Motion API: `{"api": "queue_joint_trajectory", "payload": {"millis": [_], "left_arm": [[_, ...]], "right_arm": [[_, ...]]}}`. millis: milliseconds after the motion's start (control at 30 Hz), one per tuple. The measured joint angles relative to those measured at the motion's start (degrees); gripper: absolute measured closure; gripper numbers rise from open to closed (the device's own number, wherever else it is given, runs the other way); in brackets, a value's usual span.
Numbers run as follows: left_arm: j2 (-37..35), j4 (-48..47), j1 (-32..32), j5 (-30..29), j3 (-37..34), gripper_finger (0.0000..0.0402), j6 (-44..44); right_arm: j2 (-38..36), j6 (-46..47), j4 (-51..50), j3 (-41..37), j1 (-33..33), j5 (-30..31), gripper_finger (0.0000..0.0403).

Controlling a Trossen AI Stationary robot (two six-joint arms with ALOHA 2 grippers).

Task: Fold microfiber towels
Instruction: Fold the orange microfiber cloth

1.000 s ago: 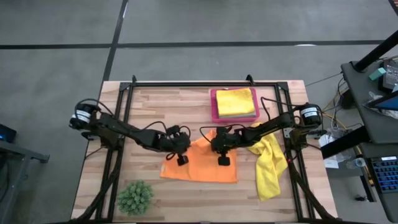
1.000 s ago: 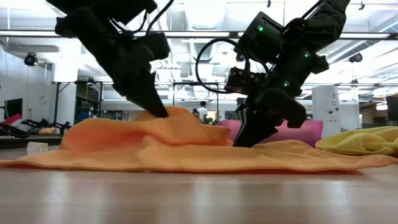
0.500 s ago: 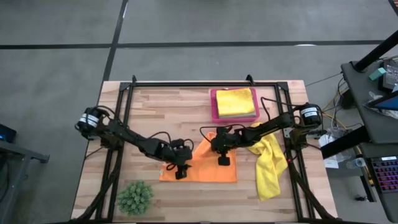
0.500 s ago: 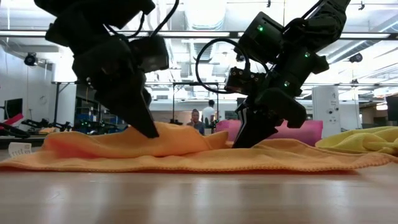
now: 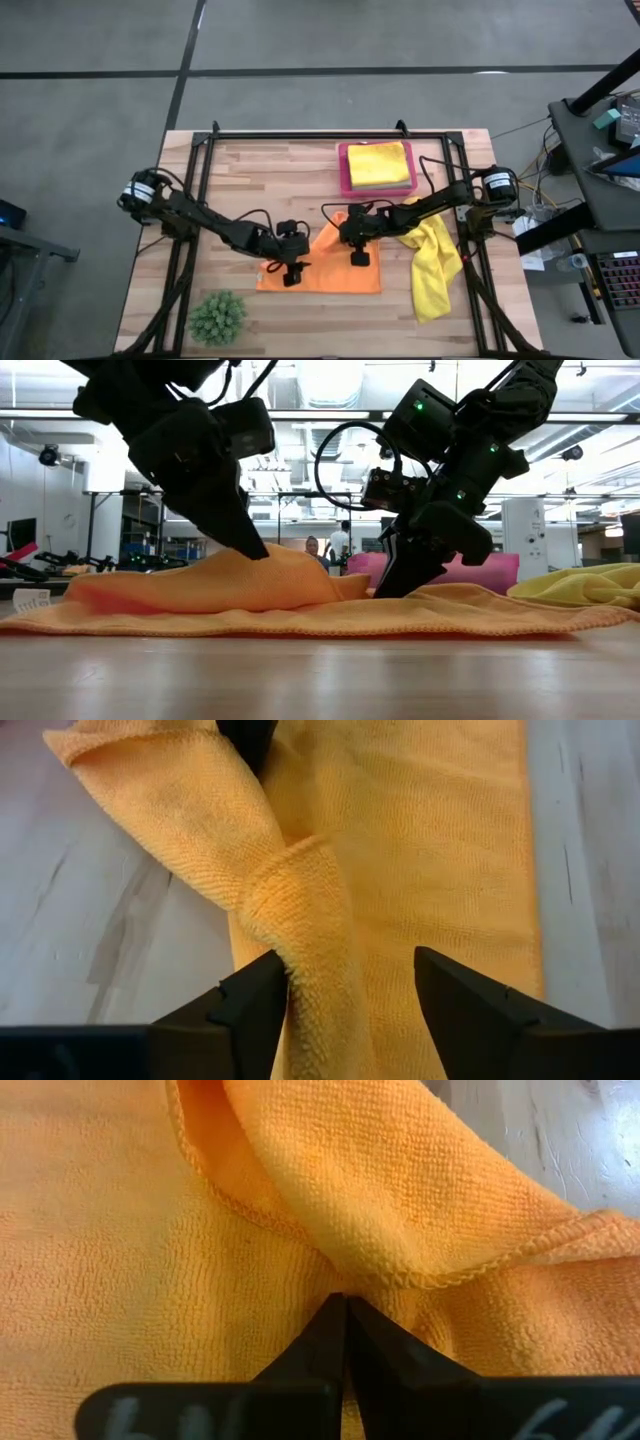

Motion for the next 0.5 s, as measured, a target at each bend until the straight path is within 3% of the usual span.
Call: {"api": "queue_joint_trajectory", "payload": {"millis": [133,500], "left_arm": [[-1.65,-1.38,0.02,-0.13,1.58,0.0213,0.43],[-2.48,-5.43,0.13,-8.73,1.19,0.0215,1.94]], "right_arm": [[0.0,0.02,0.0,0.0,-0.02,-0.02,0.0394],[0.02,0.09,0.02,-0.02,0.0,0.01,0.0394]]}}
